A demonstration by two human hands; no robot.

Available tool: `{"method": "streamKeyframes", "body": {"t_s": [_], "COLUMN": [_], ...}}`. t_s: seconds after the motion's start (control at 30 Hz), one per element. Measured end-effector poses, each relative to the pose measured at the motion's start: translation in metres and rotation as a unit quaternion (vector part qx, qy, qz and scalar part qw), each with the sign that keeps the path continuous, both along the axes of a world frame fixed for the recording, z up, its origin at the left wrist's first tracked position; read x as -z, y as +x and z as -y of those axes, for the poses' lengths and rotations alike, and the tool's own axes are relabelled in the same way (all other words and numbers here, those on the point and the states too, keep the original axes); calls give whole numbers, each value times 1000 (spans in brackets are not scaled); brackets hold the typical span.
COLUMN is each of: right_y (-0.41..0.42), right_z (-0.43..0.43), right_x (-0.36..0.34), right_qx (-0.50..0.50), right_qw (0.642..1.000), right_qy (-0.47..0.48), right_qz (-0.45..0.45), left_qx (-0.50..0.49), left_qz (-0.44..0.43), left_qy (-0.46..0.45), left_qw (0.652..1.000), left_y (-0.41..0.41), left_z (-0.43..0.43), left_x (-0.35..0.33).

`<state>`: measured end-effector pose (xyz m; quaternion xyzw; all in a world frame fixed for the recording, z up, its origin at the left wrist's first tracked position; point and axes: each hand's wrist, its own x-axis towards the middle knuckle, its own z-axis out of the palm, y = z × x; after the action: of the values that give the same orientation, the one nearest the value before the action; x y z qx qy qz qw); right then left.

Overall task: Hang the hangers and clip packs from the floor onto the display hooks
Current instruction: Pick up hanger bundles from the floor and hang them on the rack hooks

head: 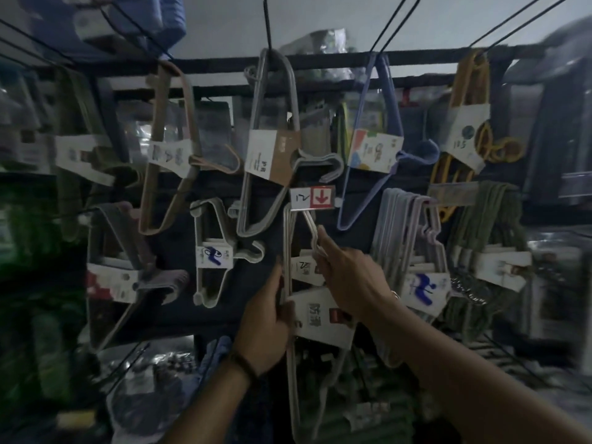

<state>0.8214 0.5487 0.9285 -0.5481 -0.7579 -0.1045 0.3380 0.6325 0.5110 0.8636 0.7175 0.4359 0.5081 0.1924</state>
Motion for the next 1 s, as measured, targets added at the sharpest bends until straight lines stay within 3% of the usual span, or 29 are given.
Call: {"method": "streamKeyframes", "body": {"t_s": [0.3,0.6,0.8,1.0], "right_y": [16,0,-12,-20], "right_z": [-17,-68,-115,-149], "right_x": [25,18,14,7], "right_qx": [0,8,8,73], "right_qw": [991,995,995,994], "right_qy": [130,60,13,-60], "right_qz": [-26,-78,-99,-62], "left_qx": [62,-3,-55,-95], "left_qz": [-17,-67,-232,-270], "left_qy": [72,45,-22,-75], "left_qw": [995,997,971,955], "left_y": [-1,-2,10,26], "left_z": [-12,-56,-98,-145], "left_x": [0,-1,-4,-2]}}
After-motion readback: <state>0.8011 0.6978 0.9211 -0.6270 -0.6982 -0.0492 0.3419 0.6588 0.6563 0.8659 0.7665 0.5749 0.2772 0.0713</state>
